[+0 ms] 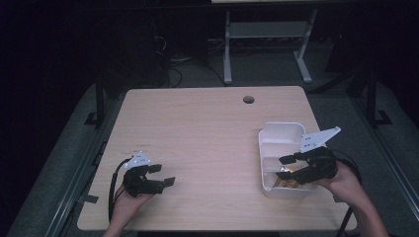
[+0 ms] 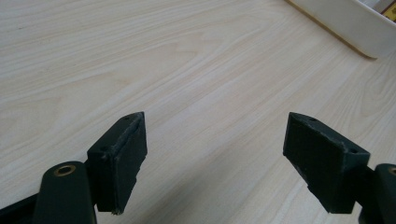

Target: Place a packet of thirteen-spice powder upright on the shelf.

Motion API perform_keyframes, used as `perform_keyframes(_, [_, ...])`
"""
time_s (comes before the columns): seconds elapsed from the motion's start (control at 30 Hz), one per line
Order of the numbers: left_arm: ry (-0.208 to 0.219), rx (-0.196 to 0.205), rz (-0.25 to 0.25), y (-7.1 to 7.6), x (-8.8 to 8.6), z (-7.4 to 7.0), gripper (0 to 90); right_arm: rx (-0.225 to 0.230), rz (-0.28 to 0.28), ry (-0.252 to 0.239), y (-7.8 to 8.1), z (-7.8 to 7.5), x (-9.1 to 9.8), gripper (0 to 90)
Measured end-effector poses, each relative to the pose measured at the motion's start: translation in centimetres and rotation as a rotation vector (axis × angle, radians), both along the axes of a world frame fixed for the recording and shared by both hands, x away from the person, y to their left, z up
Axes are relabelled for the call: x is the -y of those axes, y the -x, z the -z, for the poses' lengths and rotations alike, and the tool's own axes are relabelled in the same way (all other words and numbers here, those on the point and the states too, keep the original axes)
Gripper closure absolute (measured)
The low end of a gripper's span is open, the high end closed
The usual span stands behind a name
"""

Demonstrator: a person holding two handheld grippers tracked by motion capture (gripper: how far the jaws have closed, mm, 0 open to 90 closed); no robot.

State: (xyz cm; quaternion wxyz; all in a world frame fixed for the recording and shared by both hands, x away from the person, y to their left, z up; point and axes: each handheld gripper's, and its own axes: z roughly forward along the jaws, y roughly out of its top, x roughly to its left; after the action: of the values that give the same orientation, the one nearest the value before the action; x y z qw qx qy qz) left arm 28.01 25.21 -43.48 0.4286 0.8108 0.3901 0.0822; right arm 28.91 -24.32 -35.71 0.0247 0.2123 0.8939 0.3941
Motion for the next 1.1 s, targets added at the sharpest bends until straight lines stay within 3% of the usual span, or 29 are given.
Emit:
perform_keyframes(0.63, [-0.008, 0.003, 0.004, 0.0, 0.0, 0.0, 21.3, 0.014, 0.028, -0.053, 1.3, -0.4, -4.7, 38.3])
perform_keyframes(1.1, [-0.015, 0.008, 0.008, 0.1, -0.2, -0.1, 21.4, 0.001, 0.051, -0.074, 1.1, 0.0, -7.4, 37.4])
